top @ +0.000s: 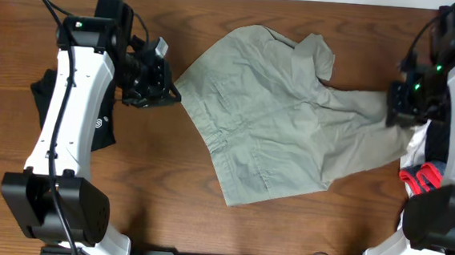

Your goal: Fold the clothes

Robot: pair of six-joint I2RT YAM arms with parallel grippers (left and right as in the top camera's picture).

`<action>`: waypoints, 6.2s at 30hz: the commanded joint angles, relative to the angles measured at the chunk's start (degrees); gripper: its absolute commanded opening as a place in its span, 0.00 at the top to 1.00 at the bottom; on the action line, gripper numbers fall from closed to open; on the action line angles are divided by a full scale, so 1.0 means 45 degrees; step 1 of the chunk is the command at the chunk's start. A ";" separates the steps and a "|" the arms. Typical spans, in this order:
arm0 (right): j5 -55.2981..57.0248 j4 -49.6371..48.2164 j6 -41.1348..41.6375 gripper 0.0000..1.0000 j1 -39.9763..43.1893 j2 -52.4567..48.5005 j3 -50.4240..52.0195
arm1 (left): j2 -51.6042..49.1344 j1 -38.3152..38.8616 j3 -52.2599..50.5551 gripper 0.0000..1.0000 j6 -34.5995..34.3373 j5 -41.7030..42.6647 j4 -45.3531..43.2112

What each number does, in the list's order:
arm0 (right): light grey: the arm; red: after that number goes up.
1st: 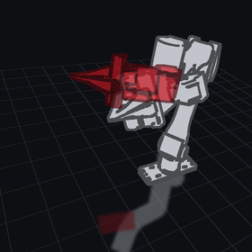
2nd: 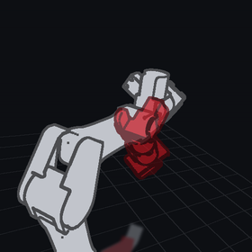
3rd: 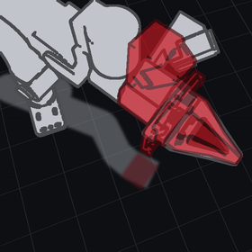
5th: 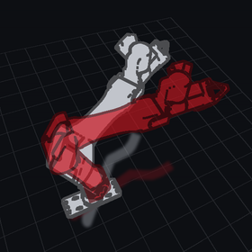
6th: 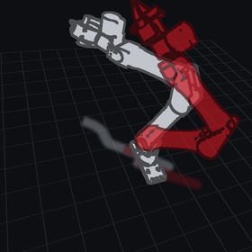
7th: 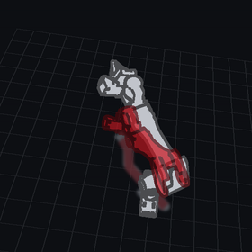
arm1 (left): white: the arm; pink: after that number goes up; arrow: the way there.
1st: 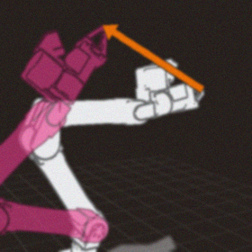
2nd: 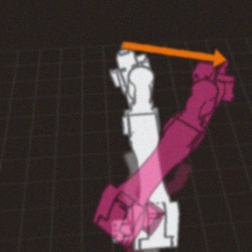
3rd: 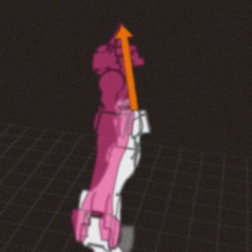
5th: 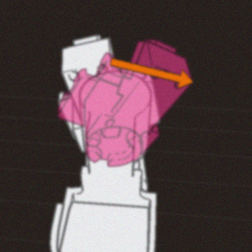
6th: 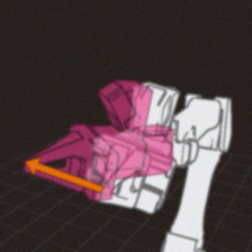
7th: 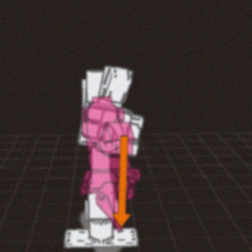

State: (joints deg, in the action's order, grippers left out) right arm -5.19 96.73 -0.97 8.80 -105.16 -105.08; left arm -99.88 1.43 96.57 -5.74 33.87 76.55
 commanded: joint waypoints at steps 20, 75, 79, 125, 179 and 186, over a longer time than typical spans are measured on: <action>-0.1205 -0.7830 0.0393 0.15 -0.0233 0.0010 0.1214 | -0.0325 0.0272 -0.0821 0.62 0.0175 -0.1069 -0.2997; 0.5683 -1.5329 0.0068 0.99 -0.1224 -0.4138 -0.0282 | -0.4512 0.1700 -0.0831 0.51 0.0175 -0.1690 -0.4469; 0.6727 -1.5543 0.1015 0.76 -0.0466 -0.3575 -0.0282 | -0.4512 0.1700 -0.0831 0.51 0.0170 -0.1685 -0.4464; -0.0957 -0.7723 0.0185 0.63 -0.0078 -0.3614 -0.0238 | -0.7339 0.1763 -0.0831 0.27 0.0131 0.0719 -1.3546; 0.0733 -0.4629 0.0816 0.63 -0.0214 -0.3614 -0.0121 | -0.4605 0.0699 -0.0306 0.02 0.1083 0.0165 -0.2744; 0.0869 -0.4682 0.0821 0.57 -0.0185 -0.3614 0.0656 | -0.4605 0.0714 -0.1481 0.02 0.1073 0.0175 -0.2200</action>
State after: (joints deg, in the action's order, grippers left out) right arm -2.35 75.81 2.37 7.70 -121.03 -103.81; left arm -121.19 4.71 92.25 -1.98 35.55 65.32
